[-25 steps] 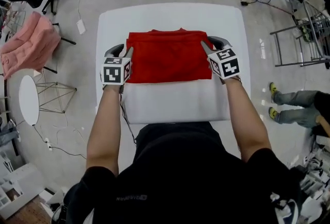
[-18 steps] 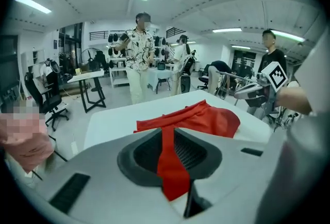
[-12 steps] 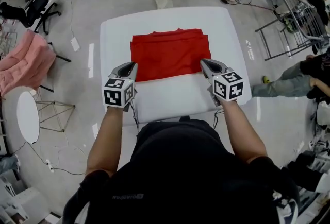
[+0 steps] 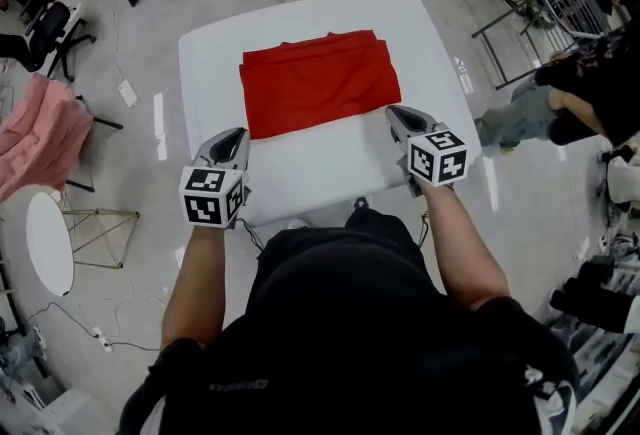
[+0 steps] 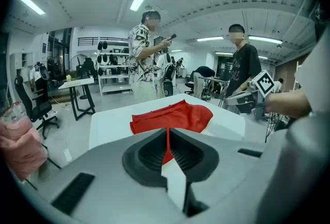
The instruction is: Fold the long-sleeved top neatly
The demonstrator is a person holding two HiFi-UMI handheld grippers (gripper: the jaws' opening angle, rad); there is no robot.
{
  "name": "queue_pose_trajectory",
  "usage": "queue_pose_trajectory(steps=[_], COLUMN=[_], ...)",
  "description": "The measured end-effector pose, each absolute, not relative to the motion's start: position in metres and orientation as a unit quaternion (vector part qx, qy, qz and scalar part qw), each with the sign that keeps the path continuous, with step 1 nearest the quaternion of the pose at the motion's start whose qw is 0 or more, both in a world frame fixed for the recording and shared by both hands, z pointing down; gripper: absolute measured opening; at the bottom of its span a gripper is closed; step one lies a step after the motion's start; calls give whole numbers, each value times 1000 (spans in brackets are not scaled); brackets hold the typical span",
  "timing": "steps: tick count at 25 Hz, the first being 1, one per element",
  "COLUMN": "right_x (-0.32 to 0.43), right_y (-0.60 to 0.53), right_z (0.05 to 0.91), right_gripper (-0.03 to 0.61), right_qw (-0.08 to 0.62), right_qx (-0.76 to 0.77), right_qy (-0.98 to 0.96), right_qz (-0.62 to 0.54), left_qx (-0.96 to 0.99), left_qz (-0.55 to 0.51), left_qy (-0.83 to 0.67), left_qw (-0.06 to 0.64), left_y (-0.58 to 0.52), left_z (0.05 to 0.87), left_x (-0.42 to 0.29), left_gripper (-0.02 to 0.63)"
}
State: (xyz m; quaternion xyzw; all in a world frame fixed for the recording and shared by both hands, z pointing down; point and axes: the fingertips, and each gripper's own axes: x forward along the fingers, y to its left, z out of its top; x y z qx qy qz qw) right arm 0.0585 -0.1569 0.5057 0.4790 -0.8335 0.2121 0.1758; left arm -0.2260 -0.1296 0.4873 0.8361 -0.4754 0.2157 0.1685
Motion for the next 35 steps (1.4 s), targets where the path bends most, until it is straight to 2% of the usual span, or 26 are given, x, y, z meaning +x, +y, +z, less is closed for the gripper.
queue_pose_trajectory(steps=[10, 18, 21, 25, 29, 32, 35], right_x=[82, 105, 114, 120, 120, 117, 116], right_y=[-185, -230, -260, -301, -327, -332, -335], right_z=[515, 533, 549, 575, 614, 641, 653], right_gripper=[5, 6, 49, 170, 251, 281, 279], right_qw=[216, 206, 192, 180, 203, 233, 261], right_qx=[452, 444, 445, 444, 429, 412, 403], right_qy=[-841, -837, -825, -797, -768, -755, -752], right_qz=[204, 244, 290, 366, 430, 453, 453], left_qx=[802, 779, 767, 745, 720, 703, 689], left_qz=[215, 220, 234, 241, 240, 238, 235], left_qy=[-519, -548, -558, -581, -607, -623, -635], left_qw=[202, 211, 215, 224, 237, 248, 259], left_y=[-113, -113, -107, -91, -73, -61, -51], left_z=[510, 514, 519, 521, 524, 527, 533], left_x=[-220, -207, -209, -219, -231, -238, -242], left_gripper=[20, 20, 20, 20, 20, 20, 20])
